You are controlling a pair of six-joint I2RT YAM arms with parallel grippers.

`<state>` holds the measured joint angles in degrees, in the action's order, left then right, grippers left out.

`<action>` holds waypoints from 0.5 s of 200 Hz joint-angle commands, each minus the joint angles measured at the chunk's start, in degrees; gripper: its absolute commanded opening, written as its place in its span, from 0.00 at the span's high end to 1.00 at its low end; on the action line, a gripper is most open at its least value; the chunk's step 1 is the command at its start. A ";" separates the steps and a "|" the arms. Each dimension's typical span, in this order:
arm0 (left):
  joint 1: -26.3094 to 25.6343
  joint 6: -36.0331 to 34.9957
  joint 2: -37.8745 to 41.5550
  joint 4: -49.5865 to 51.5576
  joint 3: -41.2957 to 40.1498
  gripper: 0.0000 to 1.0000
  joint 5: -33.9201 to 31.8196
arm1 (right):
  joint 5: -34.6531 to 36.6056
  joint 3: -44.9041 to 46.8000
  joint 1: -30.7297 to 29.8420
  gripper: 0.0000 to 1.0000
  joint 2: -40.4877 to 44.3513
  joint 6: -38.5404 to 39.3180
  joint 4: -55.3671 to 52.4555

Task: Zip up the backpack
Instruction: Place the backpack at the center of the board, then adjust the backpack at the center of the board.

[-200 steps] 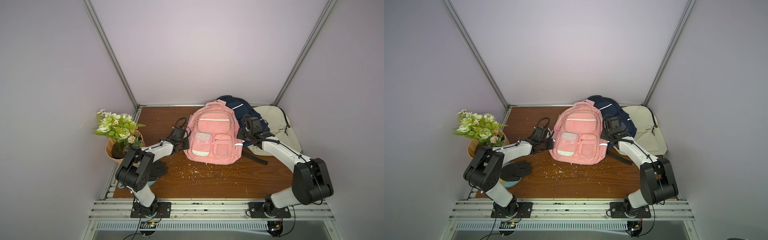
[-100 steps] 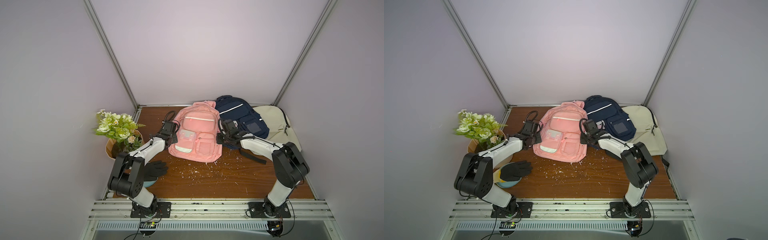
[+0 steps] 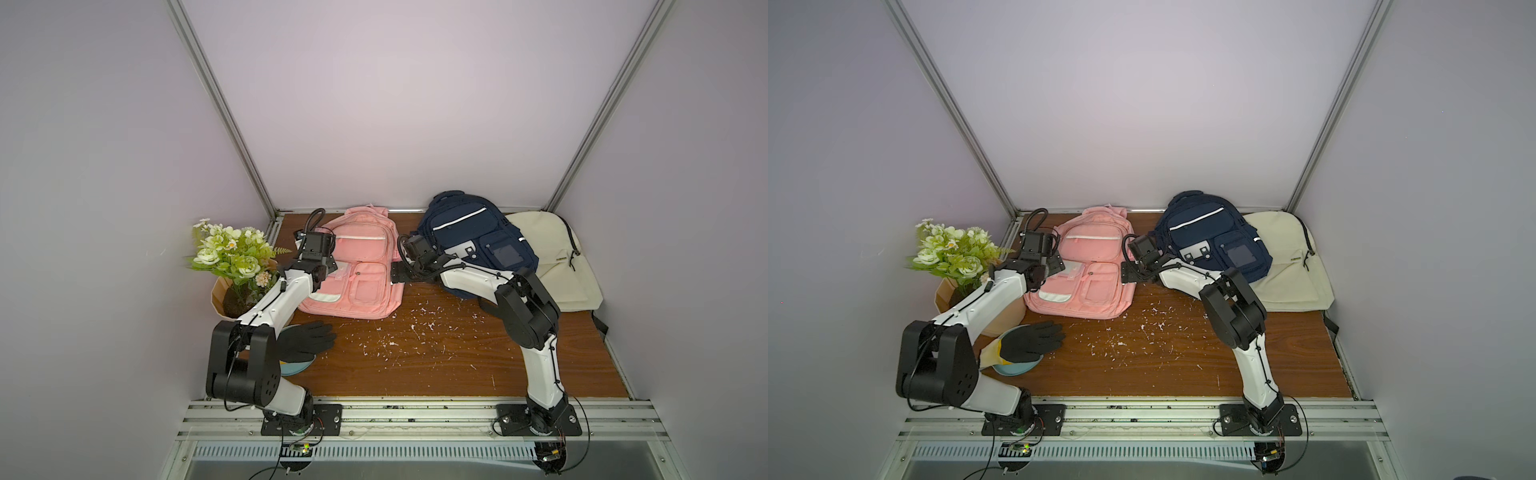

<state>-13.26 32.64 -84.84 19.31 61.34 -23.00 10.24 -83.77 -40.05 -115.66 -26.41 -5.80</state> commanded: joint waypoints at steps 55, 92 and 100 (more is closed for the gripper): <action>-22.76 3.73 -19.64 -8.89 17.19 0.10 17.03 | 5.43 20.55 22.29 0.06 26.49 1.82 -0.18; -25.85 7.25 -34.57 -5.52 29.78 0.08 19.12 | 3.51 27.55 31.63 0.06 32.30 -0.11 0.71; -25.78 7.81 -36.76 -6.14 30.90 0.08 20.22 | 3.00 29.30 32.58 0.06 33.76 -0.55 1.66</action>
<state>-38.72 36.71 -116.73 11.16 88.27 -5.65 14.70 -57.82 -9.89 -86.17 -25.56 -5.43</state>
